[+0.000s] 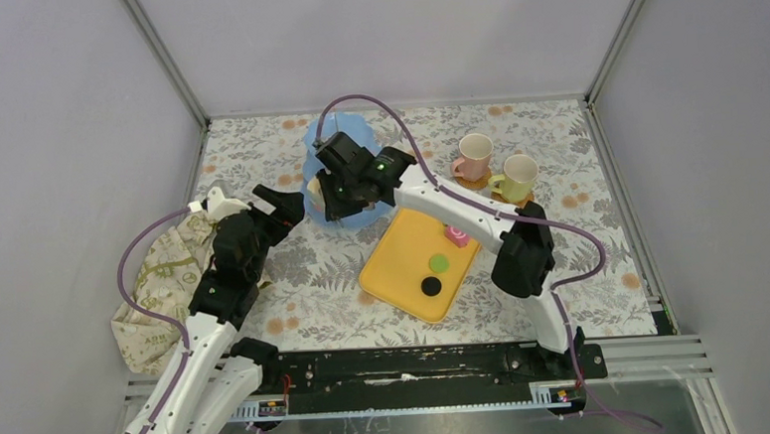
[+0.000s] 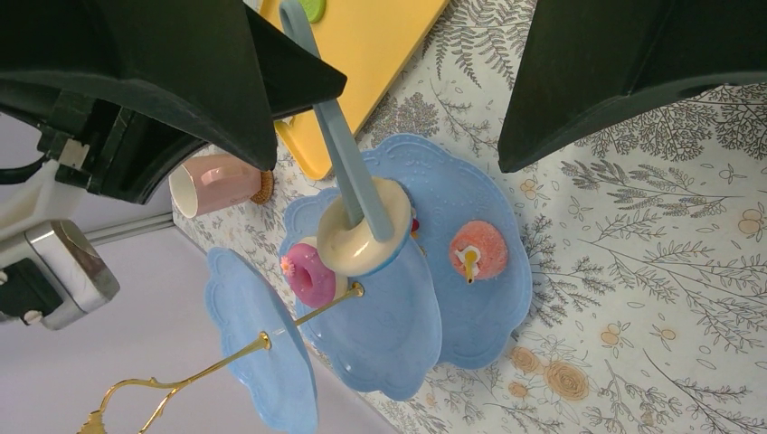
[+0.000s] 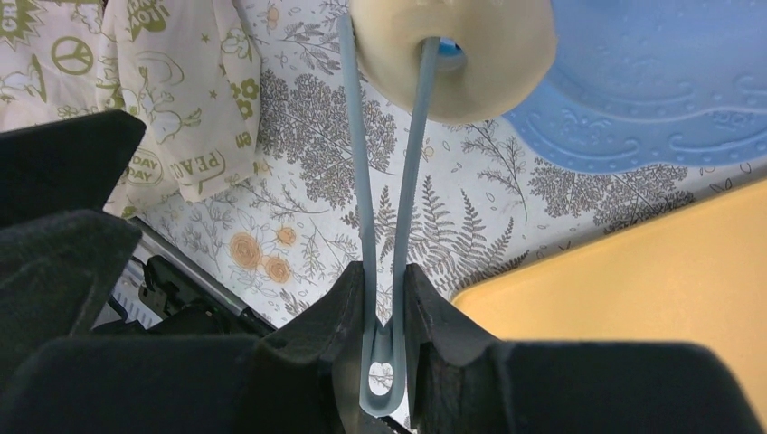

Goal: Serve the afternoon tea
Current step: Place the desert on the desert table.

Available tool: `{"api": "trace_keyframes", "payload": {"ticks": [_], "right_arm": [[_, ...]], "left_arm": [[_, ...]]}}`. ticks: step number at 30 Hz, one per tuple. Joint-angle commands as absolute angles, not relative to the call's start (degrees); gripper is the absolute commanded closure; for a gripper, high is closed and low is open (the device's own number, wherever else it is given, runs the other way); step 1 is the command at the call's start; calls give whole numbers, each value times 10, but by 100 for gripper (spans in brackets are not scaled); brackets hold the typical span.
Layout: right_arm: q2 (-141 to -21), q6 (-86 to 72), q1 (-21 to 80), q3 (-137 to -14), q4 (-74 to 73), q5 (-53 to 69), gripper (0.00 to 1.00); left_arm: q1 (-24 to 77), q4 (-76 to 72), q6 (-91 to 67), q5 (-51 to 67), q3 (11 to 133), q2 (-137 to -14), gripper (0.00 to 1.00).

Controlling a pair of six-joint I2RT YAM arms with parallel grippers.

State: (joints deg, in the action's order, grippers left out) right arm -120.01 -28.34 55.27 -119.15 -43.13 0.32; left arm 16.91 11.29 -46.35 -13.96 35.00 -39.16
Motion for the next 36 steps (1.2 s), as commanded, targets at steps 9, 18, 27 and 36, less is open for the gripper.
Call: {"api": "trace_keyframes", "payload": {"ticks": [9,18,27,36], "right_arm": [[-1232,-285,523,-1253,-420,39,100],[-1251,-289,508,-1265,-409,57,100],[-1253,-293,504,-1268,-393,65,100],[-1255,-297,494,-1265,-378,71,100]], "left_arm": [[172,94,-460,-144,353,-389,0],[172,94,-461,-143,352,-387,0],[172,88,-463,-140,348,-391,0],[172,83,-466,-135,345,-396,0]]}}
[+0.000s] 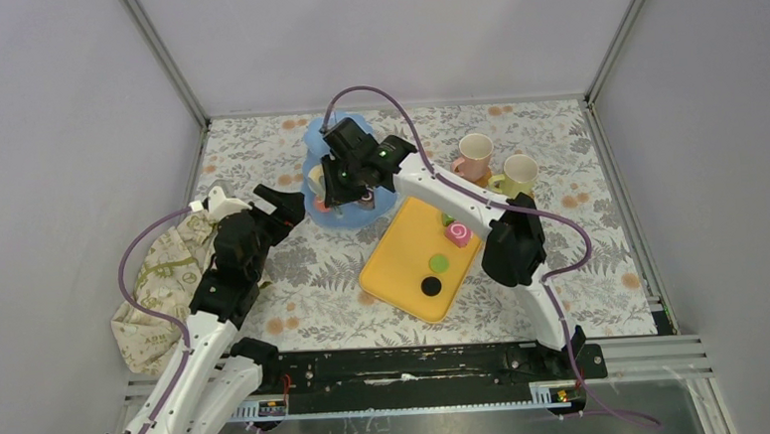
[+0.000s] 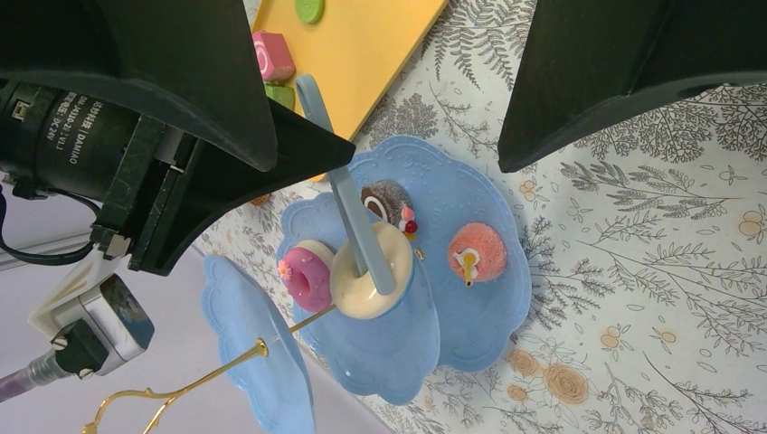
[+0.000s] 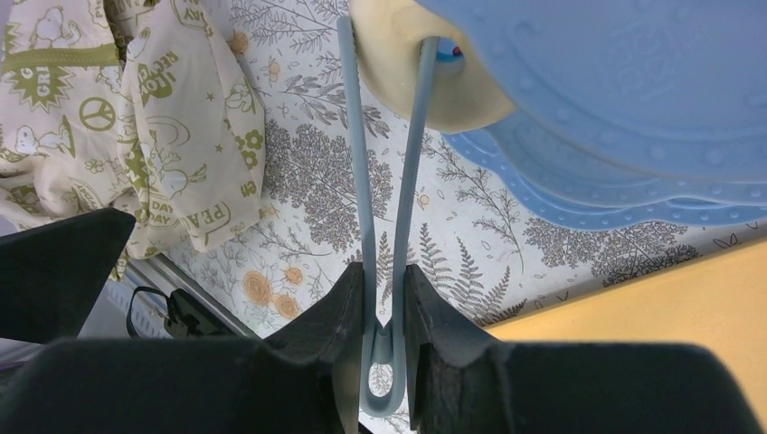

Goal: Serve the afternoon tea
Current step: Place the desert on the desert table.

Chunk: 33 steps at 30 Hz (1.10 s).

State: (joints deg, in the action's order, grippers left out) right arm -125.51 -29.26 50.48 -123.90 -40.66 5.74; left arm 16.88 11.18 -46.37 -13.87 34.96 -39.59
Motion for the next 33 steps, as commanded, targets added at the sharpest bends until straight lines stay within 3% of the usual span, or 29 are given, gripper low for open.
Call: {"api": "trace_keyframes", "payload": {"ticks": [1,33], "right_arm": [[-1255,-297,493,-1265,-375,72,100],[-1295,-305,469,-1289,-354,84,98]], "left_arm": [[173,83,-466,-134,345,-396,0],[172,72,-471,-127,341,-402,0]]}}
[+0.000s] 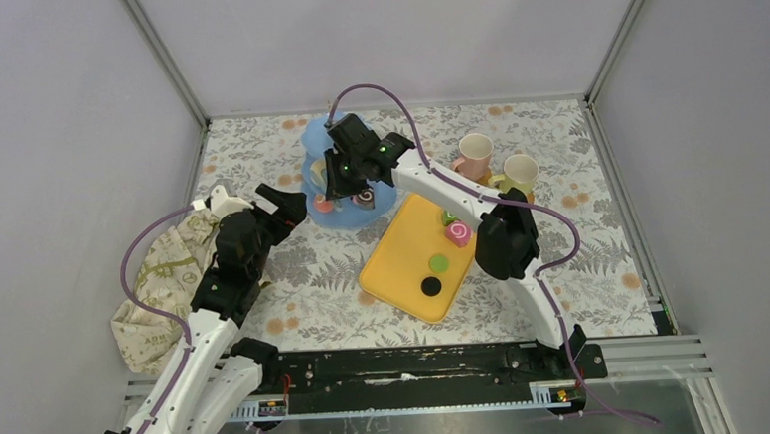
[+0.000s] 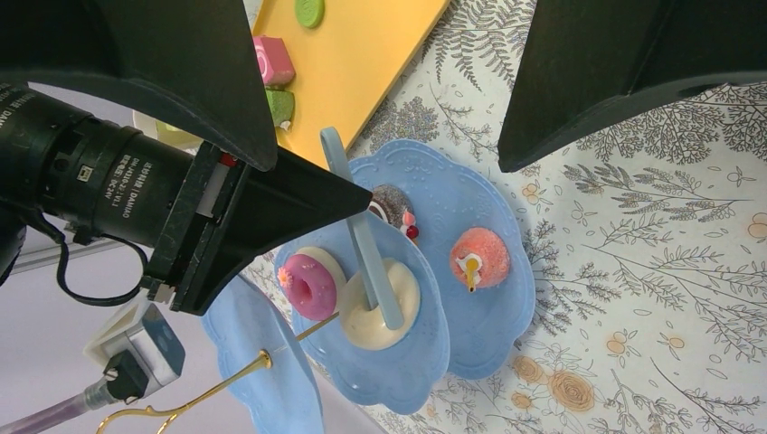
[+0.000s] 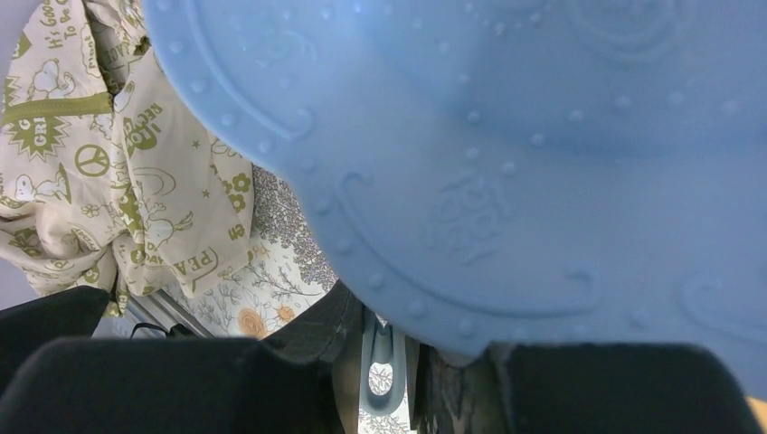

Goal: Serve the afternoon tea
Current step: Place the desert on the desert table.

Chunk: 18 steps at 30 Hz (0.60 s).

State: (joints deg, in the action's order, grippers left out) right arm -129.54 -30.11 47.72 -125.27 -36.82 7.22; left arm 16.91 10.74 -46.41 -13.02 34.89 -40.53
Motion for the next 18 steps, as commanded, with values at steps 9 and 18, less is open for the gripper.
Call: {"api": "trace_keyframes", "payload": {"ticks": [9,18], "right_arm": [[-1296,-305,467,-1296,-354,86,73],[-1296,-304,465,-1297,-360,88,60]], "left_arm": [[171,68,-472,-125,341,-403,0],[170,62,-473,-119,339,-406,0]]}}
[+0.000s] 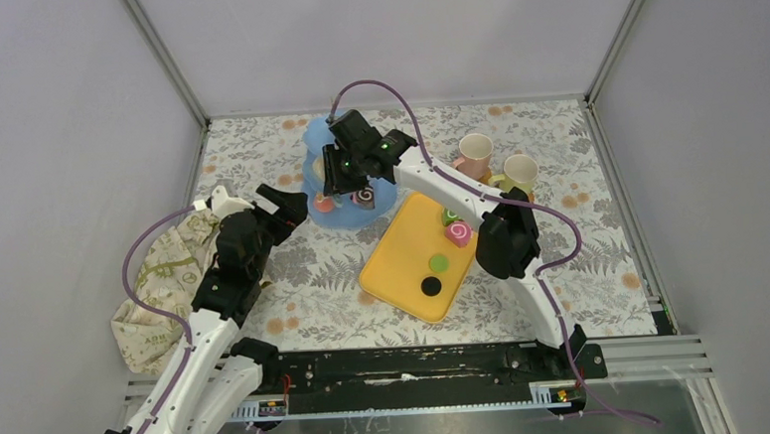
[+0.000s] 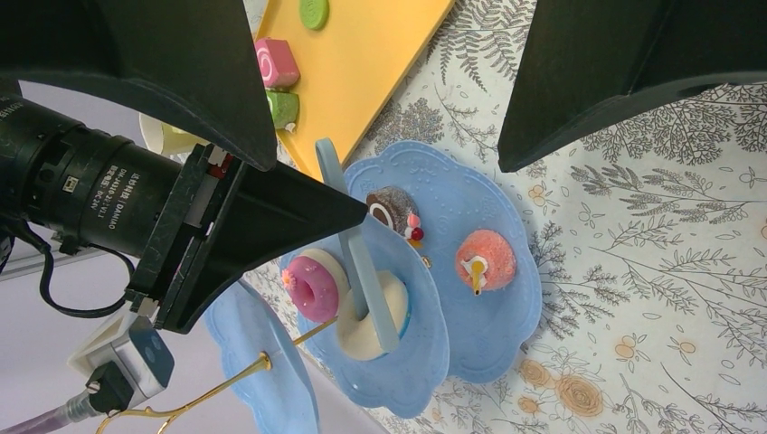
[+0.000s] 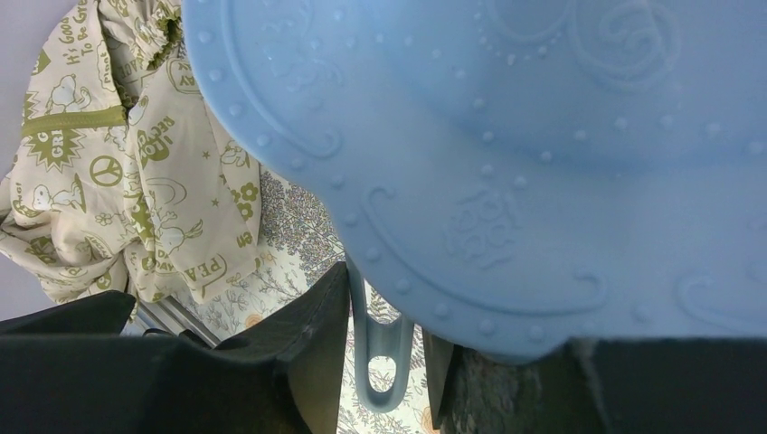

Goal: Serve the afternoon tea
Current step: Place the desert on the desert table.

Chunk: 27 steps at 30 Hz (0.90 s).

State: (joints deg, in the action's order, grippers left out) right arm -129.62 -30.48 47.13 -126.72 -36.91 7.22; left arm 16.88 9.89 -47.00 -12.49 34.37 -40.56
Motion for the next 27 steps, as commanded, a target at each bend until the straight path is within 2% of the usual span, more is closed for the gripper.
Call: {"api": "trace_keyframes", "payload": {"ticks": [1,10,27], "right_arm": [[-1296,-304,465,-1298,-361,88,59],[-1298,-306,465,-1306,-365,88,58],[-1284,-304,465,-1299,-365,79,64]], "left_arm": [[170,62,-473,-118,340,-407,0],[168,61,-474,-114,338,-407,0],[166,57,-477,-111,335,-408,0]]}}
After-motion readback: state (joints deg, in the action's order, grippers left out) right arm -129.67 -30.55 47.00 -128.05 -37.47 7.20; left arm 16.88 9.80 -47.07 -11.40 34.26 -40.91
